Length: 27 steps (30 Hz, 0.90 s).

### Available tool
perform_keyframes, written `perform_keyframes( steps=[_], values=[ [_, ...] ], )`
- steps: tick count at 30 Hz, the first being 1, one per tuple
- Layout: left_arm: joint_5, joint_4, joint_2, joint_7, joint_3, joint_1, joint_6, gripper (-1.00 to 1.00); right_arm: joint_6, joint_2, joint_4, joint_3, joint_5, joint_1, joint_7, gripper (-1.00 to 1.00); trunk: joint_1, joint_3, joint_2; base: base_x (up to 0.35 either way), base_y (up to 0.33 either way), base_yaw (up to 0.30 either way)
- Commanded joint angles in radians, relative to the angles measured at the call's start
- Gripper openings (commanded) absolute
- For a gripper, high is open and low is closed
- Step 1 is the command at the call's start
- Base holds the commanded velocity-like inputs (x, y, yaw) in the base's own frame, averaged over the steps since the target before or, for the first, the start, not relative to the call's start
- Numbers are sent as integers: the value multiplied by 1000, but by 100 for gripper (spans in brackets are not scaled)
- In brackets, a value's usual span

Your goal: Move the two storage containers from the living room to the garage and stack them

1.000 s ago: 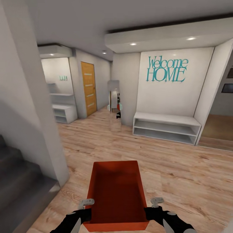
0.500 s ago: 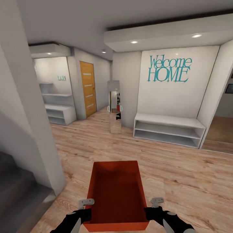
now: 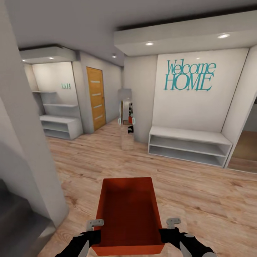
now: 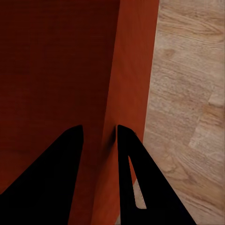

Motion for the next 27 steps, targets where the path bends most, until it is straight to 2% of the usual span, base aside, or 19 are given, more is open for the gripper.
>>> perform_keyframes(
  steps=[1,14,27],
  values=[
    [-24,1,33,26,-3,0,8,-100,-1,-1,-3,2,1,-2,1,-100,1,-2,-2,325,0,0],
    [-24,1,33,26,-3,0,8,-100,-1,0,-3,2,1,-2,-1,-100,1,-2,-2,325,15,0],
    [-24,1,34,26,-3,0,8,-100,-1,-1,-3,2,1,-2,-1,-100,1,-2,-2,323,125,0]
  ],
)
